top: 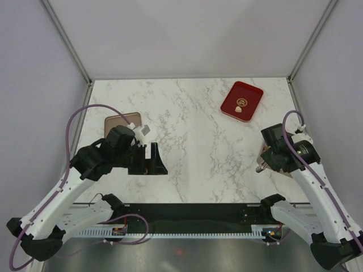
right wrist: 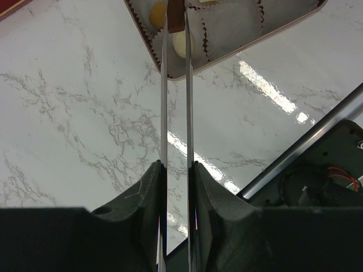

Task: Pack the chocolate

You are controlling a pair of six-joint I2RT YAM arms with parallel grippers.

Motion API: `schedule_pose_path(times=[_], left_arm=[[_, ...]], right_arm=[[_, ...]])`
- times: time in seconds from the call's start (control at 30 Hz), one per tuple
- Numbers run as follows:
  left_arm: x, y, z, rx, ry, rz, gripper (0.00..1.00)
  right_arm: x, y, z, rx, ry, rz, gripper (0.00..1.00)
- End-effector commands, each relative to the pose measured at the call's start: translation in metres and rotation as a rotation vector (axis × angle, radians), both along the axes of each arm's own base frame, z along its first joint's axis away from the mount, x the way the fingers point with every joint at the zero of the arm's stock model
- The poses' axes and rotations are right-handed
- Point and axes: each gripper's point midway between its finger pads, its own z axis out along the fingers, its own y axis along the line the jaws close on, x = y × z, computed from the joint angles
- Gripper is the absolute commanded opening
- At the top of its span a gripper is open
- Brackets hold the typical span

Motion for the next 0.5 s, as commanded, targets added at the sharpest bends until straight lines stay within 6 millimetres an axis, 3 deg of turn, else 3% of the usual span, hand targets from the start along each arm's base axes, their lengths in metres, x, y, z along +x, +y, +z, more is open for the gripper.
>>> schedule_pose_path(times=[0.0,0.47], left_arm=[[-0.006,0.001,0.008,-0.020,0.005,0.000,0.95],[-0.009,0.001,0.008,-0.007,-0.013,-0.021,0.95]], right_arm=[[-0.033,-0.010,-0.015,0.002,0.095,-0.052,0.26],[-0.052,-0.016,-0.030,0.054,0.029,-0.118,0.27]])
